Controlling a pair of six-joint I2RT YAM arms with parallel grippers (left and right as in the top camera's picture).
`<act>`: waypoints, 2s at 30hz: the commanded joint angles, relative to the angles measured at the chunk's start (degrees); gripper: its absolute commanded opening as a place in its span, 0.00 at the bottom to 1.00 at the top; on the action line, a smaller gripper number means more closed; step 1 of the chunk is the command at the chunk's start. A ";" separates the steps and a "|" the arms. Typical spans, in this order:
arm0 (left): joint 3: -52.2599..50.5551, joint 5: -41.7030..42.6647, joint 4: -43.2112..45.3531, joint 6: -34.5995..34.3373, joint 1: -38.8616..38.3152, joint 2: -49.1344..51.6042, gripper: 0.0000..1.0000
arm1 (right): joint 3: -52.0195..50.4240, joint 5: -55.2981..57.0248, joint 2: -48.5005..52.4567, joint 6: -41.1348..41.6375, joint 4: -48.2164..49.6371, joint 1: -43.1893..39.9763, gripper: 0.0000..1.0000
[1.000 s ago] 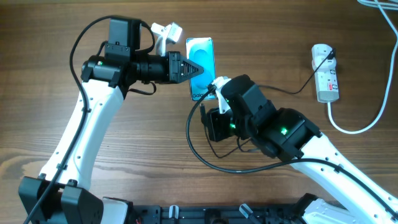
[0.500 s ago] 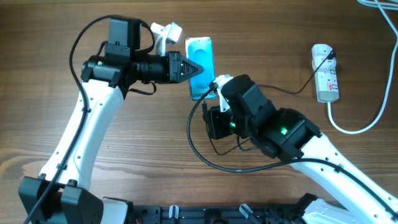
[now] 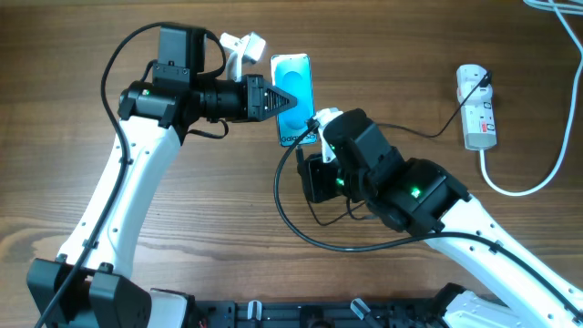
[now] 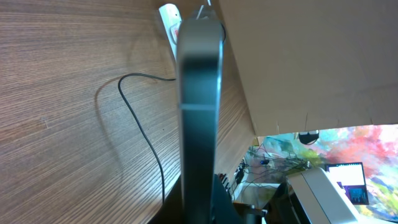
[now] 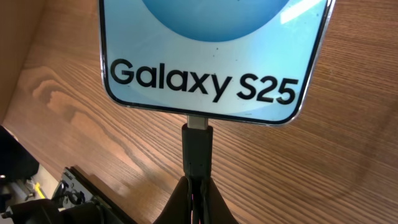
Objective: Plug charger to phone and switch on socket
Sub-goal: 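Push the USB-C plug up into the phone's bottom port, then lower the plugged-in phone toward the table with both grippers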
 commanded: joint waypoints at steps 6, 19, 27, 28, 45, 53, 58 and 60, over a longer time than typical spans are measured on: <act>0.37 2.43 -0.04 0.96 0.26 -0.94 0.04 | 0.90 2.51 -0.85 2.14 0.98 0.09 0.04; 0.37 2.45 -0.57 0.94 0.26 -0.94 0.04 | 0.90 2.99 -0.85 2.14 3.52 0.07 0.05; 0.37 5.62 -1.75 0.94 0.26 -0.94 0.04 | 0.90 7.23 -0.85 2.12 5.77 0.09 0.05; 0.37 5.66 -1.79 0.94 0.26 -0.94 0.04 | 0.90 7.26 -0.85 2.10 6.05 0.07 0.05; 0.37 -9.27 -6.25 0.68 0.26 -0.20 0.04 | 0.90 0.83 -0.85 2.38 -4.57 0.07 1.00; -0.04 -11.82 -9.09 0.98 -3.30 8.44 0.04 | 0.90 0.11 -0.85 5.46 -6.71 0.07 1.00; -0.04 -11.80 -7.96 1.18 -5.33 17.16 0.04 | 0.87 -0.85 -0.85 5.79 -7.37 0.07 1.00; -0.04 -11.80 -7.10 1.22 -5.88 20.17 0.04 | 0.90 -0.83 -0.85 5.84 -7.67 0.07 1.00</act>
